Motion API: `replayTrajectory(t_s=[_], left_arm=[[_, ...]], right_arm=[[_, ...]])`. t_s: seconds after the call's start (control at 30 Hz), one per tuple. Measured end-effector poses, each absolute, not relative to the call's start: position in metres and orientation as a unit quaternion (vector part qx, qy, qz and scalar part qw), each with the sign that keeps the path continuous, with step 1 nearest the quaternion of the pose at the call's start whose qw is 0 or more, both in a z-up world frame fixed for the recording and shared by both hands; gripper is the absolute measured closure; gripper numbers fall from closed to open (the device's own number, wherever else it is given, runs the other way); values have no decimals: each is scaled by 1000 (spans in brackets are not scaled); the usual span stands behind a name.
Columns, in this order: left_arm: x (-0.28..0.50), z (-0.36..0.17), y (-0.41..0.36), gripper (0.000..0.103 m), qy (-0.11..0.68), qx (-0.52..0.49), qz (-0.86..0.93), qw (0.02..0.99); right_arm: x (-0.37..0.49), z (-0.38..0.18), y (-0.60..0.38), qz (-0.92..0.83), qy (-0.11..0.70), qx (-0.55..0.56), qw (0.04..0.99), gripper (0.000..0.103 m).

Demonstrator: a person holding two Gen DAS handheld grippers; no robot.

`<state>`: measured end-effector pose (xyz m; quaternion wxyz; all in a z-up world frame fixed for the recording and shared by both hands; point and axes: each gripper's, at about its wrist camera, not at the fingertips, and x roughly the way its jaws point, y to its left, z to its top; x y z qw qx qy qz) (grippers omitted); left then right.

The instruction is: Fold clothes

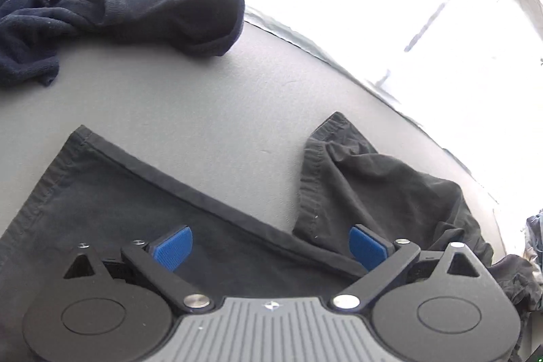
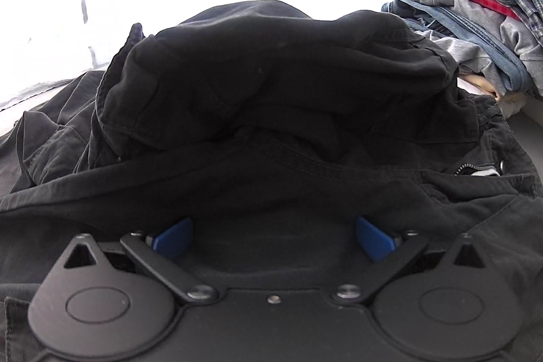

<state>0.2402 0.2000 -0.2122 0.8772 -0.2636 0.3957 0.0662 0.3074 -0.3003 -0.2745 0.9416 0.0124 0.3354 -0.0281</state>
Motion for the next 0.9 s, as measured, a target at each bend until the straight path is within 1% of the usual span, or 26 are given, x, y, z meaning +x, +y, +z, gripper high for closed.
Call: replayTrajectory(t_s=[0.07,0.1,0.13,0.2,0.27,0.33,0.37,0.4,0.47,0.5,0.53,0.67,0.8,0.9], left_arm=[[272,-220,190,16,423,-239,51,873],[289,-225,184,26,440,-221,47,869],[304,-231,178,31,459,-203,37,864],[326,-243,165,32,488,-169,15,856],[336,-249,152,33,496,-132,0,858],[338,-250,148,55,496,-125,-13,859],[337,-252,150,68,494,-132,-6,859],[337,-253,153,89,492,-139,1,859],[331,-249,165,91,479,-185,6,858],[327,-242,172,97,466,-214,7,858],[323,-235,179,97,453,-244,9,857],[297,-179,212,100,356,-373,15,857],[268,-103,229,102,251,-394,24,884],[252,-62,231,102,201,-383,31,901]], right_arm=[[309,-278,-300,-26,334,16,942,0],[310,-278,-300,-26,334,16,942,0],[311,-277,-301,-26,334,17,942,0],[312,-277,-302,-26,334,17,942,0],[312,-277,-303,-26,334,17,942,0],[308,-277,-301,-26,333,17,942,0],[308,-277,-300,-26,333,17,942,0],[307,-277,-300,-26,333,16,942,0],[307,-277,-300,-25,333,16,942,0],[307,-277,-299,-25,333,16,942,0],[307,-277,-299,-25,333,16,942,0],[306,-277,-299,-25,333,16,942,0],[306,-277,-298,-25,333,15,942,0],[305,-277,-297,-26,334,14,942,0]])
